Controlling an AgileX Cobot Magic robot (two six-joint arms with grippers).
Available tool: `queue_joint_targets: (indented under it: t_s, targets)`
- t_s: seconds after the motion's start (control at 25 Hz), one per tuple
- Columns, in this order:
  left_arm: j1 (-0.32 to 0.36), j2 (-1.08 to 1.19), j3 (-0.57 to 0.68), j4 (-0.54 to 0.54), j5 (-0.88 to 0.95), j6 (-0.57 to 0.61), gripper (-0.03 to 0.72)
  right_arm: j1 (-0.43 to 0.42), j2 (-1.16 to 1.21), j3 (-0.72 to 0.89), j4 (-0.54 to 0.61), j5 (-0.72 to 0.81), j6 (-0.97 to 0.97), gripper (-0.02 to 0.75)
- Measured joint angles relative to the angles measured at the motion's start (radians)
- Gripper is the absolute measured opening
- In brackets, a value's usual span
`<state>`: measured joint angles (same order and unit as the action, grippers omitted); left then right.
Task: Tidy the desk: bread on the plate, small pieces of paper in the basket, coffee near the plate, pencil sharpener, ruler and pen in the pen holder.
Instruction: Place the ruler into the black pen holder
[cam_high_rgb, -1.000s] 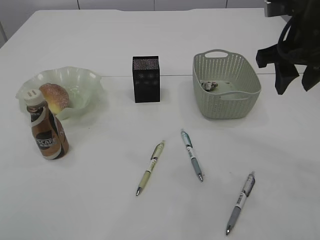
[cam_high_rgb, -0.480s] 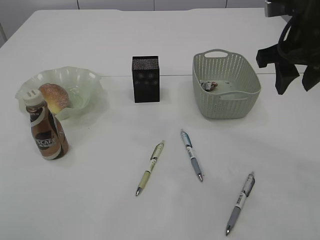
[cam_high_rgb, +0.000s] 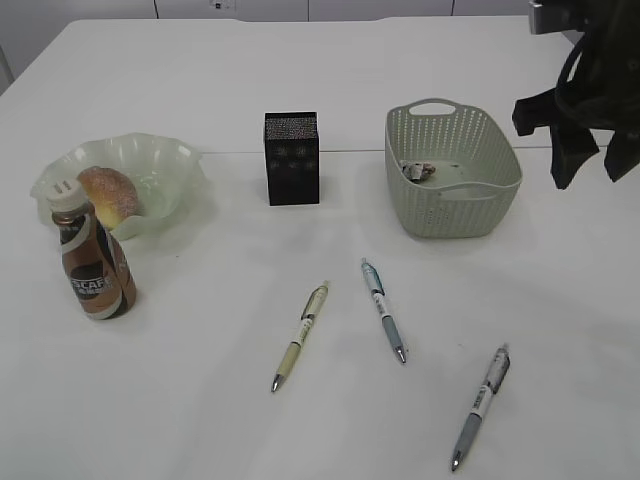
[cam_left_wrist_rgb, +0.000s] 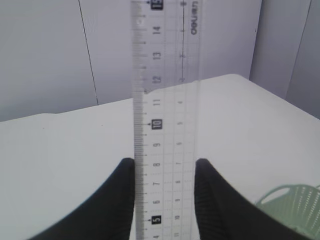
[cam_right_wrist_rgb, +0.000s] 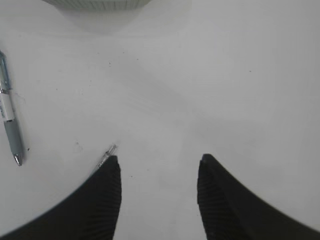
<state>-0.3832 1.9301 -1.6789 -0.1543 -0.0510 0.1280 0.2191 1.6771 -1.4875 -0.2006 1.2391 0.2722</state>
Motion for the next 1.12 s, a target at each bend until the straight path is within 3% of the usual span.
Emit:
queue_joint_targets:
  t_s: [1.12]
  targets:
    - [-0.069, 0.308, 0.006, -0.011, -0.427, 0.0, 0.271, 0.0, 0.0, 0.0, -0.003, -0.074, 0.022, 0.365]
